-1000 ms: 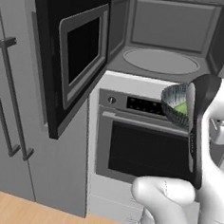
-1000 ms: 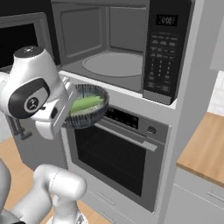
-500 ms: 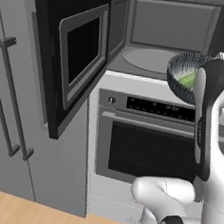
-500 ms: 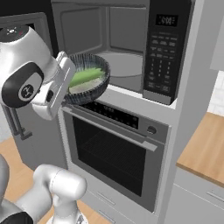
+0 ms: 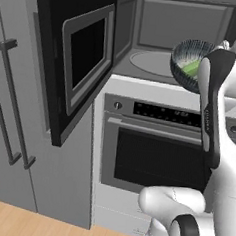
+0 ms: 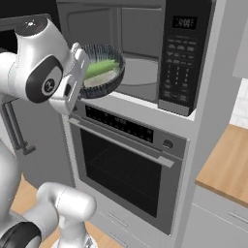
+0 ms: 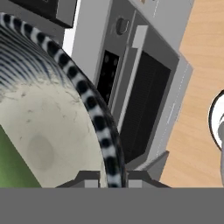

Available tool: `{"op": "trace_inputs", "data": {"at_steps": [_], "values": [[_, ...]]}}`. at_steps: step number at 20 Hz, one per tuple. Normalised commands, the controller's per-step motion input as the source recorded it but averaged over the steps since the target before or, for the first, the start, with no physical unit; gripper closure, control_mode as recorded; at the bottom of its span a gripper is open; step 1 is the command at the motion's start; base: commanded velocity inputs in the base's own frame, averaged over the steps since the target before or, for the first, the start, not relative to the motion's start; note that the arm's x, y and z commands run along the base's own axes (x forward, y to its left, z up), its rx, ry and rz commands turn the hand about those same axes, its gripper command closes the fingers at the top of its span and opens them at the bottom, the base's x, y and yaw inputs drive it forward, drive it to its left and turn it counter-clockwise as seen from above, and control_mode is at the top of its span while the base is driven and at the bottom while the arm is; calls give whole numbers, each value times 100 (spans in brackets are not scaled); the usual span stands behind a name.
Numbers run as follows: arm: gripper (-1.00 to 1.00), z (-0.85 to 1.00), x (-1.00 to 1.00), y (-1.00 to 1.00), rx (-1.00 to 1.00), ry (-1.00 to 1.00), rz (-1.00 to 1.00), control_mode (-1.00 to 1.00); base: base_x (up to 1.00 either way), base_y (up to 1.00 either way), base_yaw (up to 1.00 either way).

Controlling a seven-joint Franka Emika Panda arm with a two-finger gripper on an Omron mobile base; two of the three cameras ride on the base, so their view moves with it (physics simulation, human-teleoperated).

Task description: Pick the corn from the sink and place it in the bowl. Then pick the bowl and place it in the microwave. Then close the microwave door and press the start button.

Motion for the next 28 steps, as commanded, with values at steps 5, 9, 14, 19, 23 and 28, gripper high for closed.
{"op": "trace_inputs", "data": {"at_steps": [5,9,14,19,23,28], "values": [[100,0,66,0,0,-1,0,-100,0,0,0],[100,0,84,0,0,0,0,-100,0,0,0],[100,0,74,-3,0,0,0,-100,0,0,0],[100,0,67,-9,0,0,0,-100,0,0,0],[100,-2,63,-16,0,0,0,-100,0,0,0],[100,-5,65,-13,0,0,0,-100,0,0,0]]}}
